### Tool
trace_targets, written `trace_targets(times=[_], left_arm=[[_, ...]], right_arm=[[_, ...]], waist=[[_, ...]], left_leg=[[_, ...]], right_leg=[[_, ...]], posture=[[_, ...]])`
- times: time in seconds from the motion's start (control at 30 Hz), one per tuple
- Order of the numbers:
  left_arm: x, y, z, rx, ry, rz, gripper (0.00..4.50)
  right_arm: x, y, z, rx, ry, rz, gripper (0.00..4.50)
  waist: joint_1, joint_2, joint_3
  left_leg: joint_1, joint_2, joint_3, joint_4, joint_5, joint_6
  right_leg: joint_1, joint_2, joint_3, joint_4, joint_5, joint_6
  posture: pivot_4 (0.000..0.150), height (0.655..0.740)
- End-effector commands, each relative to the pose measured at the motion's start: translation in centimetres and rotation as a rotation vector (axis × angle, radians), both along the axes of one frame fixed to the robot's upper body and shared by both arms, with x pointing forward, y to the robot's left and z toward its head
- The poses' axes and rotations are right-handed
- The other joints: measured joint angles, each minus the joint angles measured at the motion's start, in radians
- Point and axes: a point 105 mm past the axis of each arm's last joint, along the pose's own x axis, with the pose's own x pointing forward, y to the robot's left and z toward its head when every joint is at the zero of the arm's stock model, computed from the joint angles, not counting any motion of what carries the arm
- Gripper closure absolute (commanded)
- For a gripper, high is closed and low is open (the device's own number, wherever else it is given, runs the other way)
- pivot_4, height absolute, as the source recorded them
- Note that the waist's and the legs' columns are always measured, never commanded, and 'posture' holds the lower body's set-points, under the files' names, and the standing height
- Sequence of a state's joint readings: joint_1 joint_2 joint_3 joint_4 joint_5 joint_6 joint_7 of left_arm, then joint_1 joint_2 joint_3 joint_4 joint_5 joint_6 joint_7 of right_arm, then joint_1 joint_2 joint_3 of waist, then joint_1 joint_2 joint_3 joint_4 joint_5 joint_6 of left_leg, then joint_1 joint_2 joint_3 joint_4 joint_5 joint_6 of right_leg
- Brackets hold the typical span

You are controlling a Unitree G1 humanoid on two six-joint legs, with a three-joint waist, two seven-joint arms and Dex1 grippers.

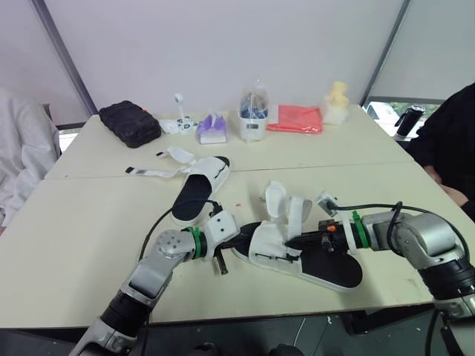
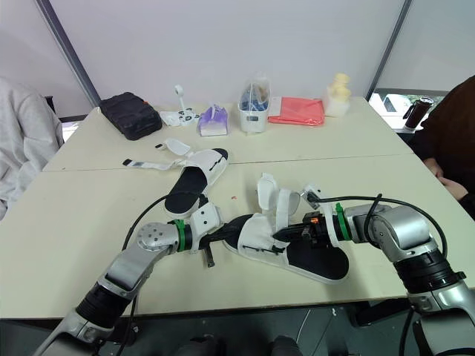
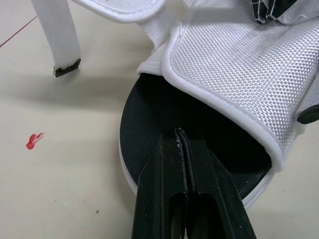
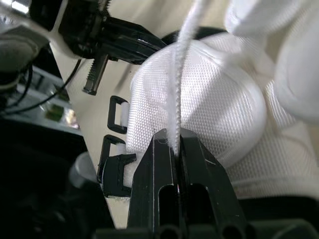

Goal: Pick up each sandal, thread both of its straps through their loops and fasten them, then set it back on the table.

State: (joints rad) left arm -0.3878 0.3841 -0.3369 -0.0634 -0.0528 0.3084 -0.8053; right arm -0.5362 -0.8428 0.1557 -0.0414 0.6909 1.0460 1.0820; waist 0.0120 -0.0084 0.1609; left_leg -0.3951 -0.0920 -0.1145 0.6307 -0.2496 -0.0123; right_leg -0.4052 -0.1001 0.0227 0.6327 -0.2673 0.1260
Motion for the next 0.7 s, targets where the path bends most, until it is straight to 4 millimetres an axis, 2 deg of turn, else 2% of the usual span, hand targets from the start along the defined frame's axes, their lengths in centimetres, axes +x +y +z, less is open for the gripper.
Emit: trace_targets(times=[0.03,0.2,0.37,0.7], left_arm=[[-0.4,0.0,0.0,-0.01,0.019,-0.005,4.5],[-0.8,-0.4,0.6,-0.059,0.04,-0.035,4.5],[-1.1,-0.7,1.1,-0.091,0.061,-0.06,4.5],[-1.1,-0.8,1.0,-0.092,0.073,-0.063,4.5]], right_arm=[[-0.3,0.8,1.5,0.052,-0.028,0.035,4.47],[0.1,1.1,3.6,0.16,0.0,0.003,4.47],[-0.1,1.4,5.0,0.193,-0.003,0.0,4.47],[-0.6,1.6,3.9,0.158,0.014,0.003,4.47]], waist=[[0.0,0.0,0.0],[0.001,0.0,0.0],[0.002,0.0,0.0],[0.001,0.0,0.0]], left_leg=[[0.0,0.0,0.0,0.0,0.0,0.0],[0.0,0.0,0.0,0.0,0.0,0.0],[0.0,0.0,0.0,0.0,0.0,0.0],[0.0,0.0,0.0,0.0,0.0,0.0]], right_leg=[[0.0,0.0,0.0,0.0,0.0,0.0],[0.0,0.0,0.0,0.0,0.0,0.0],[0.0,-0.001,0.0,0.0,0.0,0.0],[0.0,-0.001,0.0,0.0,0.0,0.0]], posture=[[0.15,0.74],[0.15,0.74],[0.15,0.74],[0.15,0.74]])
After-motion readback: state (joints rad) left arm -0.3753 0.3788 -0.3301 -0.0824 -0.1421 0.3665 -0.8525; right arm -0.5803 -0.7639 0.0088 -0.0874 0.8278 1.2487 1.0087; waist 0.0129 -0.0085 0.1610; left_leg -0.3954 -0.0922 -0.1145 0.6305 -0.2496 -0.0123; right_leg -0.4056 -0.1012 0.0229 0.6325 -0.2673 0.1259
